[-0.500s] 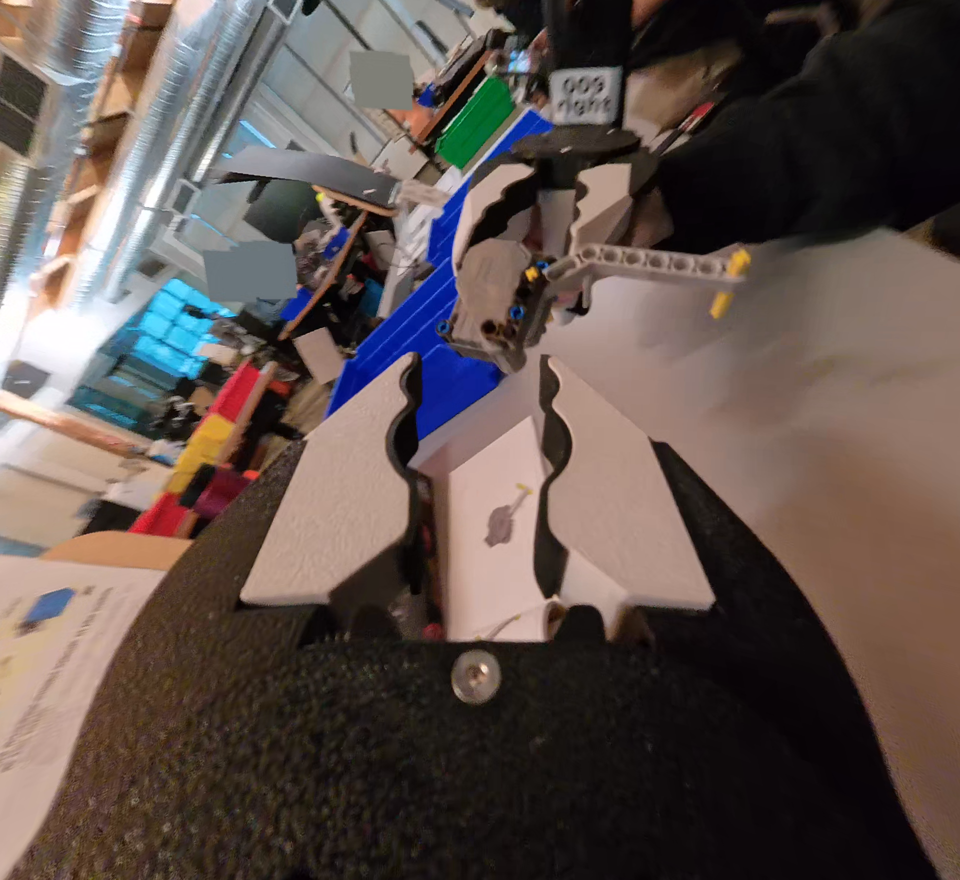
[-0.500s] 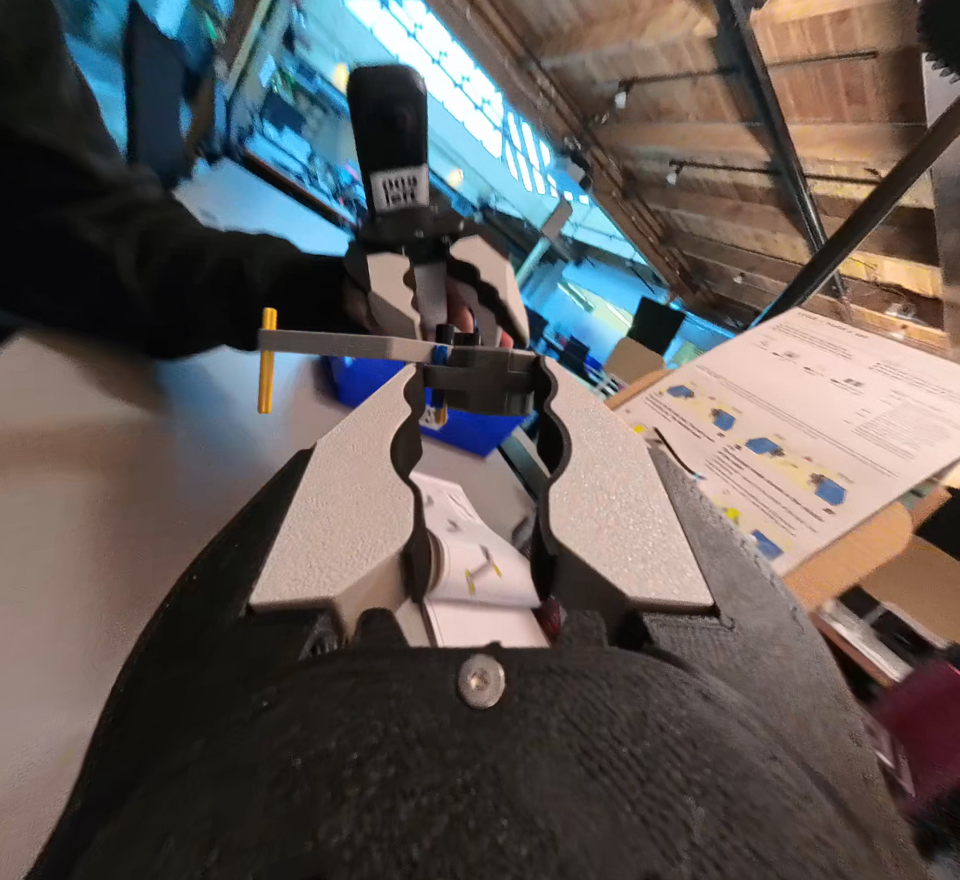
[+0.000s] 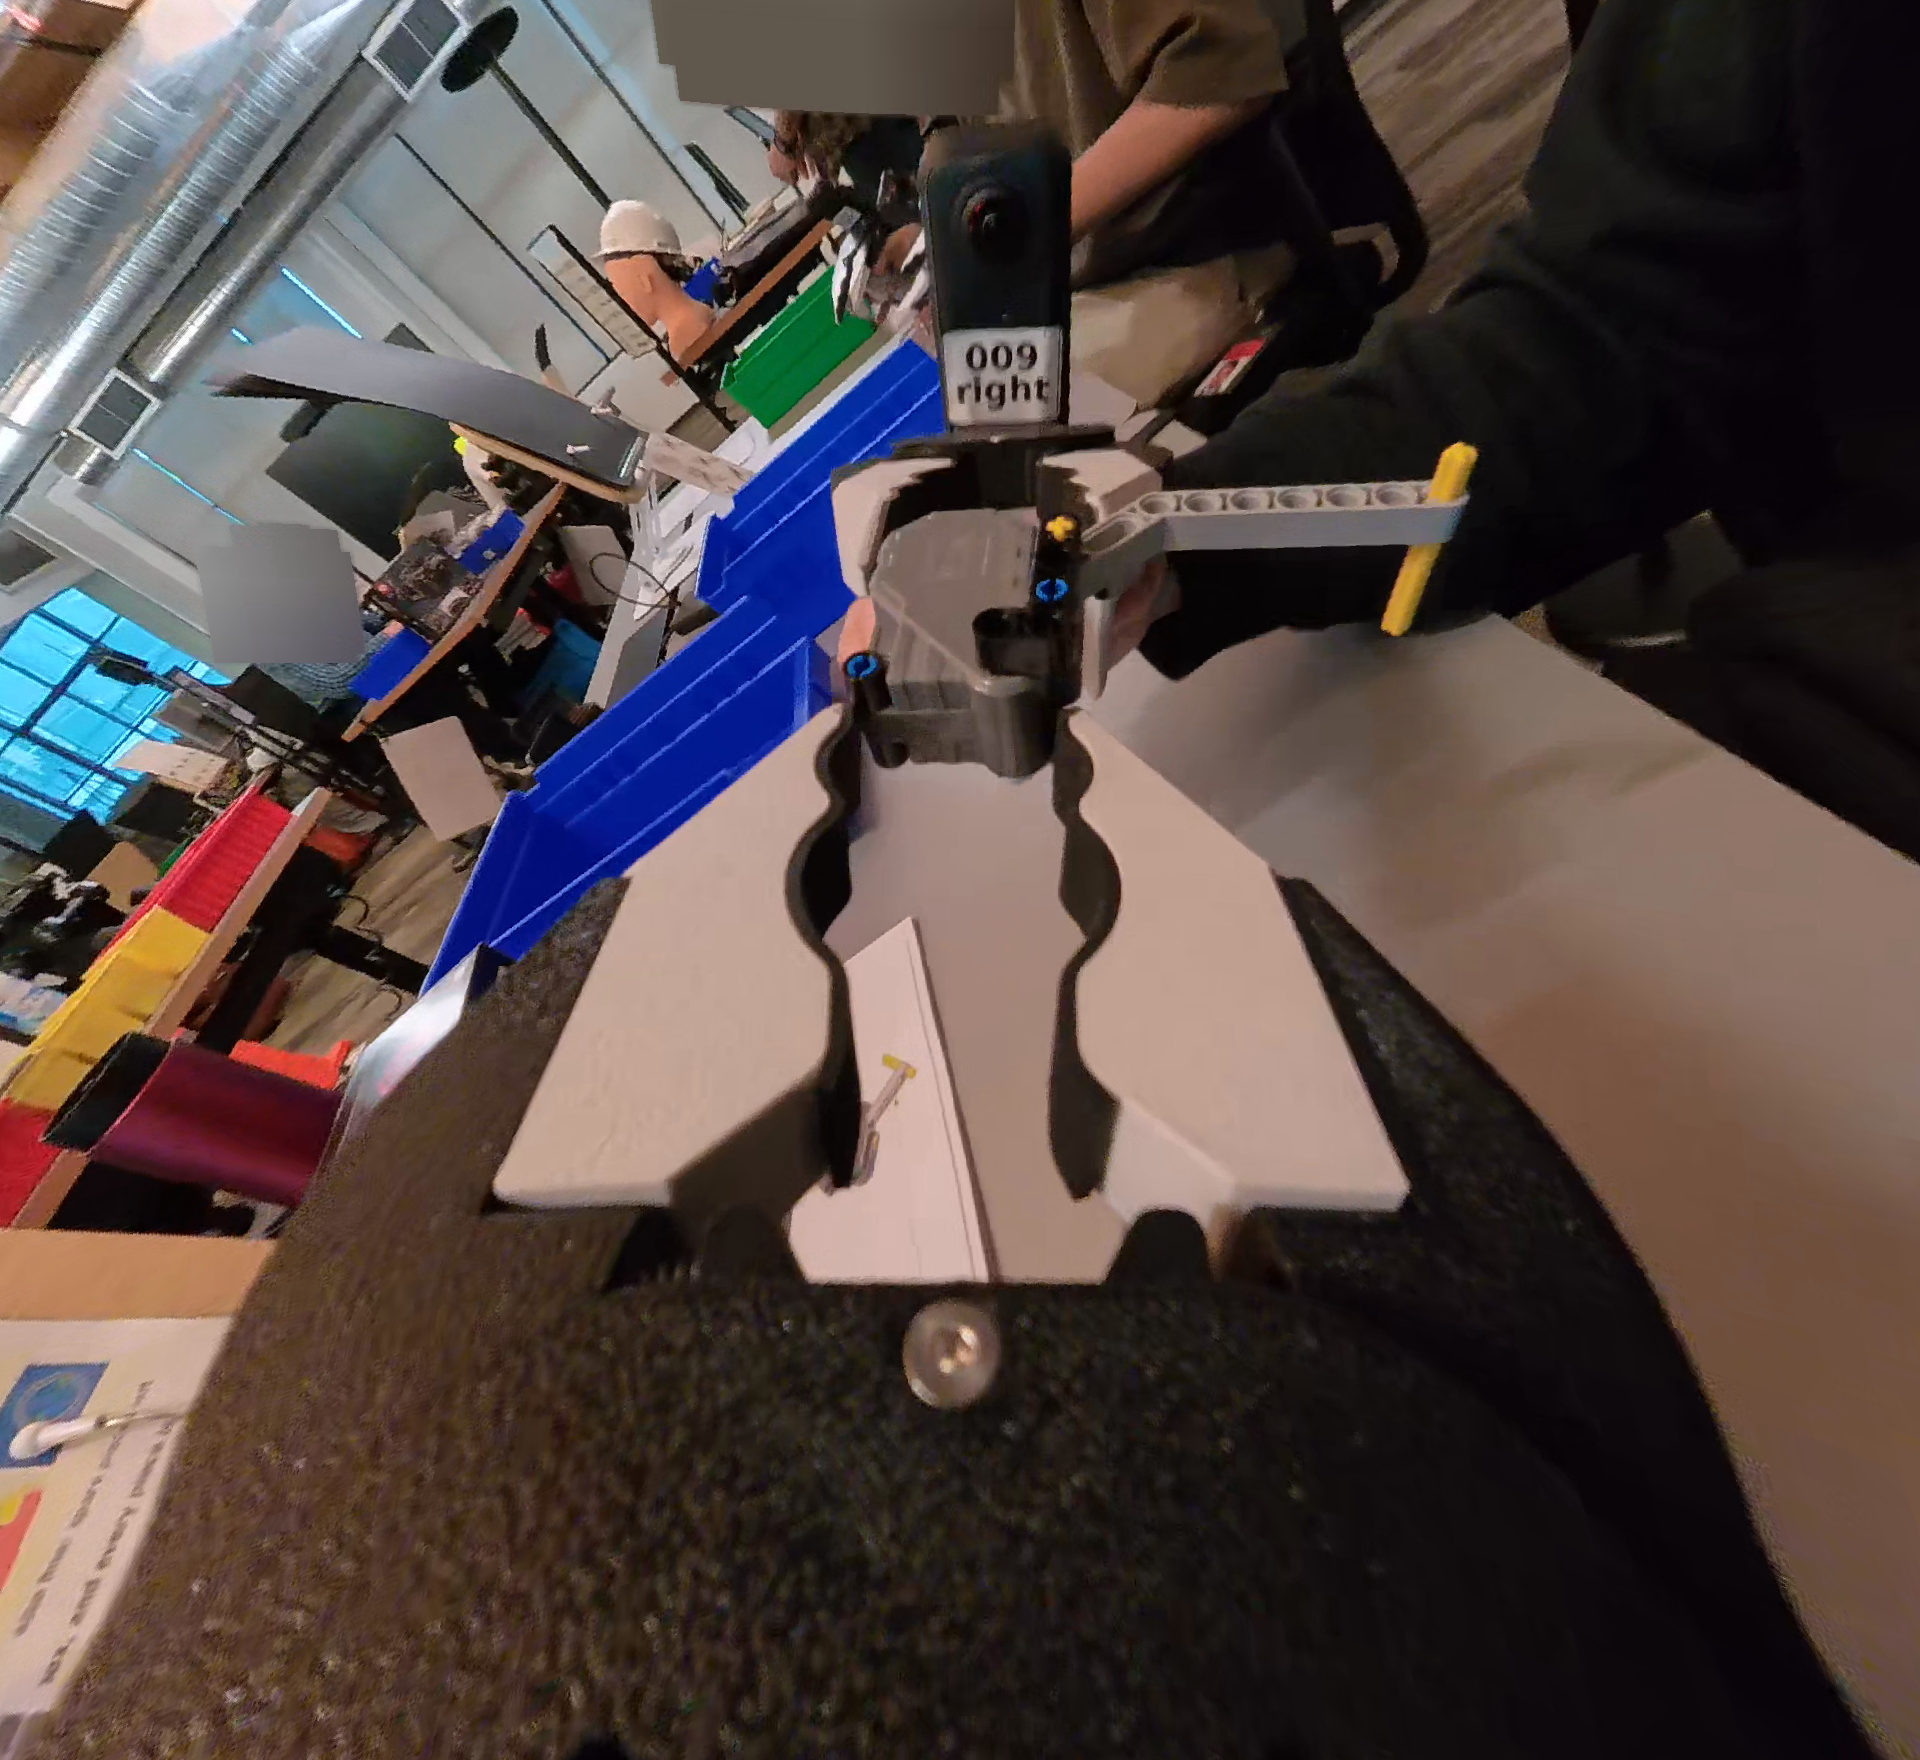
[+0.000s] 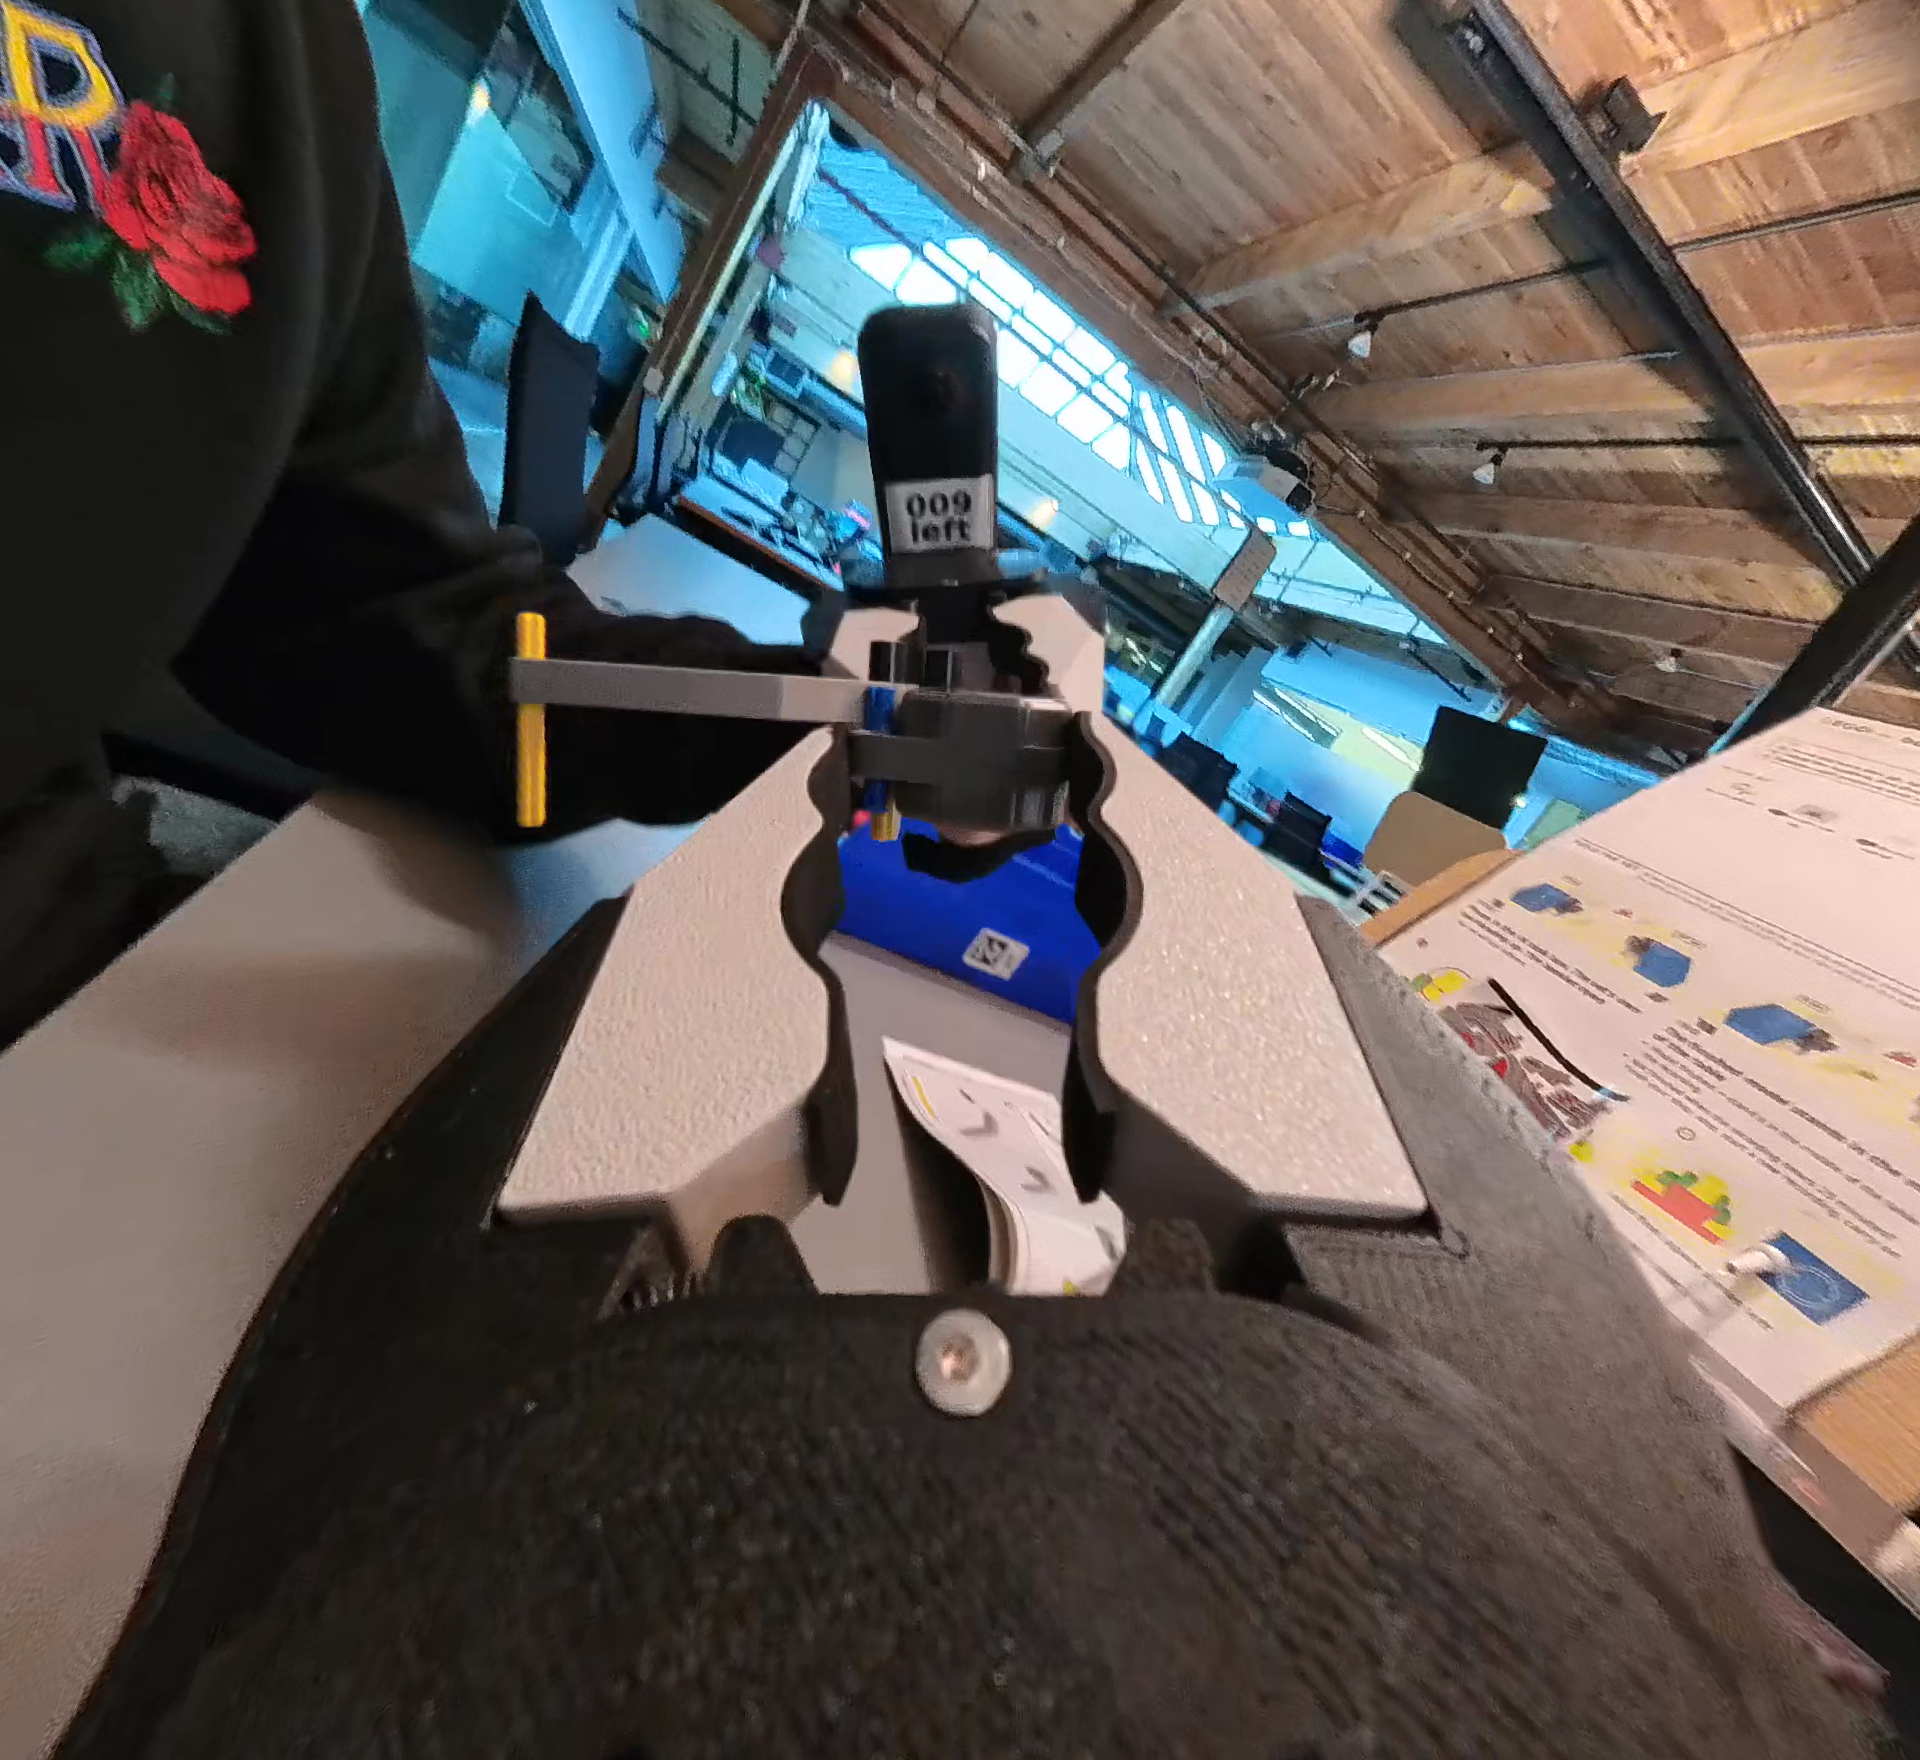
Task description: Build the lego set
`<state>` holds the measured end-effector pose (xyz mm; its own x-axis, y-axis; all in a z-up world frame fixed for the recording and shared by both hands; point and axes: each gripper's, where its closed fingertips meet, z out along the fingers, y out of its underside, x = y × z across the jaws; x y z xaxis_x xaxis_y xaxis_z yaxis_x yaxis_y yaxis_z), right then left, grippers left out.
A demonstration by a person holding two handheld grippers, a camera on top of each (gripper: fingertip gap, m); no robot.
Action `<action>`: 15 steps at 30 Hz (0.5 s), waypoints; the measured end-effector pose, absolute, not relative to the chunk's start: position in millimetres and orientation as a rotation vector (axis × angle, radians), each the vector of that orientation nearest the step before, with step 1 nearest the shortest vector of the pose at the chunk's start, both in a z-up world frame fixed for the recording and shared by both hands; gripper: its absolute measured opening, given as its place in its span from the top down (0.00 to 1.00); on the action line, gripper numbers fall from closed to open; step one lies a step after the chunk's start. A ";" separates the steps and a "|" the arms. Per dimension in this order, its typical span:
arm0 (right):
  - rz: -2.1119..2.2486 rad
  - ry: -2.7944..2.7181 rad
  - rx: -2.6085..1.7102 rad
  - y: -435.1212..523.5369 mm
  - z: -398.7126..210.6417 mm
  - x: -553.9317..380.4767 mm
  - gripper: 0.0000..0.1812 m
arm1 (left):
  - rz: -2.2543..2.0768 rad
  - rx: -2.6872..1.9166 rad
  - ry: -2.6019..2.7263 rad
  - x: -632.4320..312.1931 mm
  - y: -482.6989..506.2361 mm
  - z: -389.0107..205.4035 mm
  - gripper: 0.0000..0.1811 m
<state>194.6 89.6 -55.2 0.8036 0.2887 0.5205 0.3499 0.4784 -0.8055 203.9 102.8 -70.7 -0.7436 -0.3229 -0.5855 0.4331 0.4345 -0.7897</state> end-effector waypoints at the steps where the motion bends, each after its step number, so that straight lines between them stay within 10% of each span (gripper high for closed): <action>1: -0.070 -0.679 -1.121 91.6 -58.0 196.2 0.78 | -1.345 0.099 1.983 205.4 104.6 -72.2 0.81; 15: -0.361 -0.703 -1.448 112.0 -96.0 226.2 0.78 | -1.156 0.073 1.999 227.2 122.1 -96.4 0.82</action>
<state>226.2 112.0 -96.0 0.7526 0.1853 0.6318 0.6213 0.1176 -0.7747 227.2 122.1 -96.4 -0.6721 -0.3239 -0.6658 0.4158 0.5789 -0.7014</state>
